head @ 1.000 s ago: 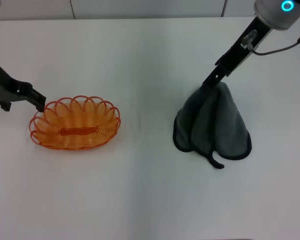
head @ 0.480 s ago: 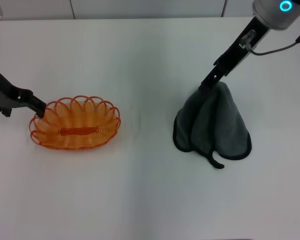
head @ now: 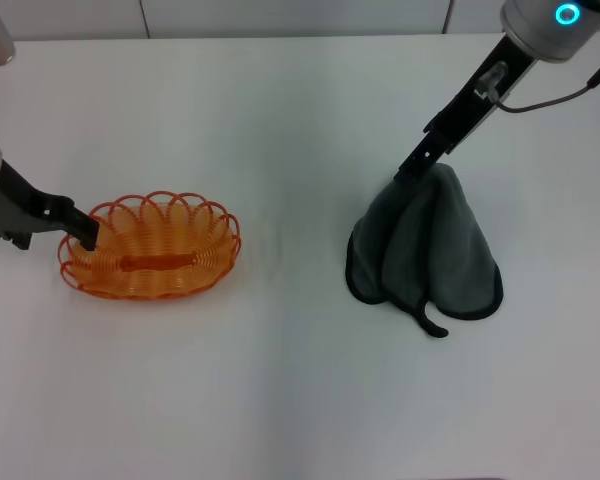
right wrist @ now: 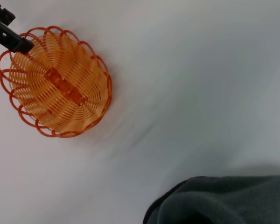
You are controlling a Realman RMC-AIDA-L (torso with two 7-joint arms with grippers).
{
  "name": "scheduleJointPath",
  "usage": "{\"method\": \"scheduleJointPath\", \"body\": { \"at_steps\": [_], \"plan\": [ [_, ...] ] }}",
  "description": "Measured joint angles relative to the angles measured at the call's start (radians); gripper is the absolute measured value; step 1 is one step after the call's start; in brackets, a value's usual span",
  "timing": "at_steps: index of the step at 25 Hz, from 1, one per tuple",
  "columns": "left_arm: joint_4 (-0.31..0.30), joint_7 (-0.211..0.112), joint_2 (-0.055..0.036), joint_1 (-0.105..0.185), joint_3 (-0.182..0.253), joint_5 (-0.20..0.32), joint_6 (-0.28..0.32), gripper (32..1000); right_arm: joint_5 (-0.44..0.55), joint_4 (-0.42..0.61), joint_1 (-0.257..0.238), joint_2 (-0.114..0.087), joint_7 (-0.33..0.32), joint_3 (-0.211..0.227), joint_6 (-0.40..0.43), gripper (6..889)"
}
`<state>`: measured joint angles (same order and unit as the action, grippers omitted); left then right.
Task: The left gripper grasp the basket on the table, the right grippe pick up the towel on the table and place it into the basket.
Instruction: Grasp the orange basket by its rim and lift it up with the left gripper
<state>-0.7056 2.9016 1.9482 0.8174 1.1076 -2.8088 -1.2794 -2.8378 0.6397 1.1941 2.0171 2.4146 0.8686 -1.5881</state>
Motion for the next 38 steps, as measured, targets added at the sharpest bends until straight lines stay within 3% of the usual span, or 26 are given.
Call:
{"method": "scheduleJointPath", "body": {
  "at_steps": [17,19,32,38],
  "plan": [
    [0.069,-0.017,0.0217,0.000,0.000,0.000,0.089,908,0.000,0.000,0.005,0.002,-0.007,-0.004,0.005,851],
    [0.090,-0.023,0.0283,0.001,0.001,0.000,0.113,908,0.000,0.000,0.005,0.002,-0.009,-0.005,0.005,851],
    [0.113,-0.051,0.0407,0.008,0.003,0.000,0.131,907,0.000,0.000,0.005,0.003,-0.011,-0.006,0.005,851],
    [0.113,-0.051,0.0415,0.008,0.003,0.000,0.132,833,0.000,0.001,0.006,0.003,-0.011,-0.003,0.013,852]
  ]
}}
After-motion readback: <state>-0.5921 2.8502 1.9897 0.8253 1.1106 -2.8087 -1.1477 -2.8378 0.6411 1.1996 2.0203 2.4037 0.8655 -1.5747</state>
